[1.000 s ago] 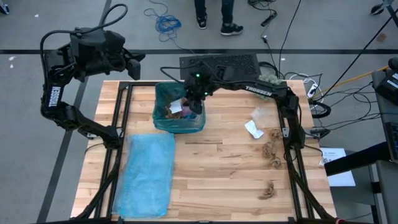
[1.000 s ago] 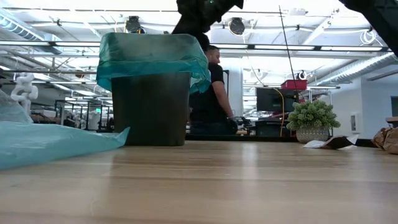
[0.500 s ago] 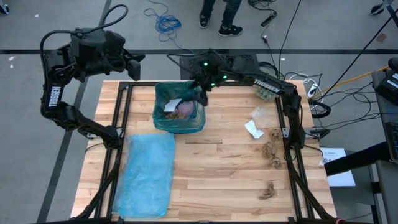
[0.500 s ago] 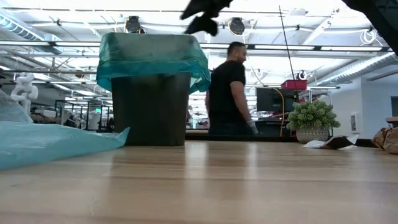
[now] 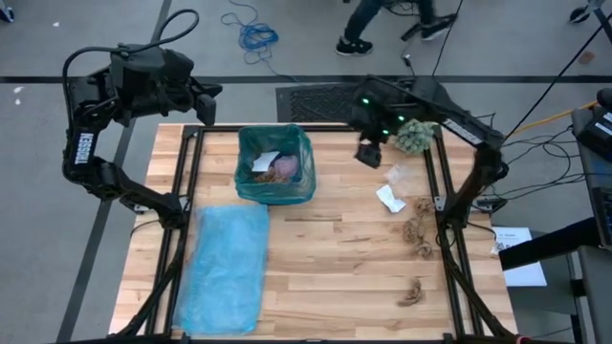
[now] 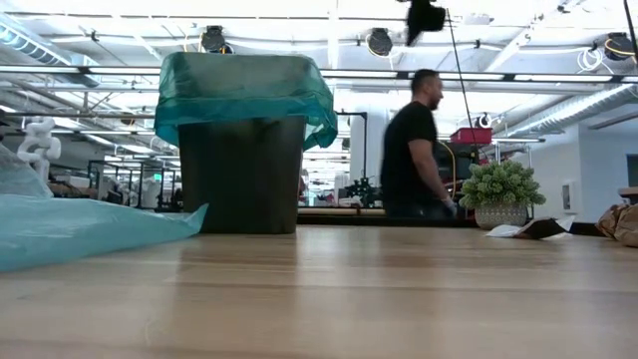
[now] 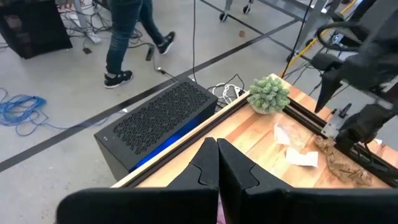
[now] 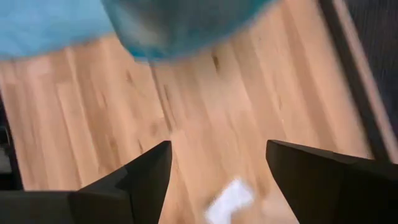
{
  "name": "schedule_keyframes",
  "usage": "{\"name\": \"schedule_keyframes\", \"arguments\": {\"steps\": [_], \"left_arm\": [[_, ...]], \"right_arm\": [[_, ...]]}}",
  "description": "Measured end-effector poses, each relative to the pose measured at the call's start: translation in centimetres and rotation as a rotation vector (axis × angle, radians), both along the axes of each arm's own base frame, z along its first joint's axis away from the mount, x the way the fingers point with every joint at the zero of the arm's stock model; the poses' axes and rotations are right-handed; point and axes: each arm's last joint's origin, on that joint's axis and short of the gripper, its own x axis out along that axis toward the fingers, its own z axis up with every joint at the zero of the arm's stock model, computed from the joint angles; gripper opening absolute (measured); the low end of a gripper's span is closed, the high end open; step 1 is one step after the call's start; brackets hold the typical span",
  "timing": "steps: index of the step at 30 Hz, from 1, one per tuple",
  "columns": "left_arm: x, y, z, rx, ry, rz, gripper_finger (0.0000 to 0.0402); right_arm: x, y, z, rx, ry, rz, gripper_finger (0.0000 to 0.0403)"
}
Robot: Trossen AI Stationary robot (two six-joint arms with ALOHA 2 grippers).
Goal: Place trash/remove bag and relplace
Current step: Put the white paper into the trash bin
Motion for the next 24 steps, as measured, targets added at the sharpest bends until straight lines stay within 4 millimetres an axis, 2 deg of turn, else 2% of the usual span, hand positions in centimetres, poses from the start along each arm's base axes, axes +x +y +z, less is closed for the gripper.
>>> {"name": "schedule_keyframes", "arguments": {"steps": [3,7,10,15,19,24], "left_arm": [[0.0,0.0,0.0,0.000,-0.001,0.000,0.0000],[0.0,0.0,0.0,0.001,0.000,0.000,0.0000],[0.0,0.0,0.0,0.007,0.005,-0.004,0.0000],[0.0,0.0,0.0,0.012,0.009,-0.008,0.0000],[0.0,0.0,0.0,0.012,0.010,-0.008,0.0000],[0.0,0.0,0.0,0.018,0.014,-0.011,0.0000]], "right_arm": [[-1.0,-0.3,-2.6,0.043,0.069,-0.077,0.0254],[-2.8,0.4,-6.5,0.106,0.178,-0.130,0.0254],[-3.7,1.5,-9.5,0.144,0.260,-0.151,0.0254],[-5.4,4.4,-12.2,0.153,0.345,-0.142,0.0254],[-5.8,6.4,-14.5,0.157,0.356,-0.150,0.0254],[-5.7,8.1,-18.6,0.124,0.372,-0.177,0.0254]]}}
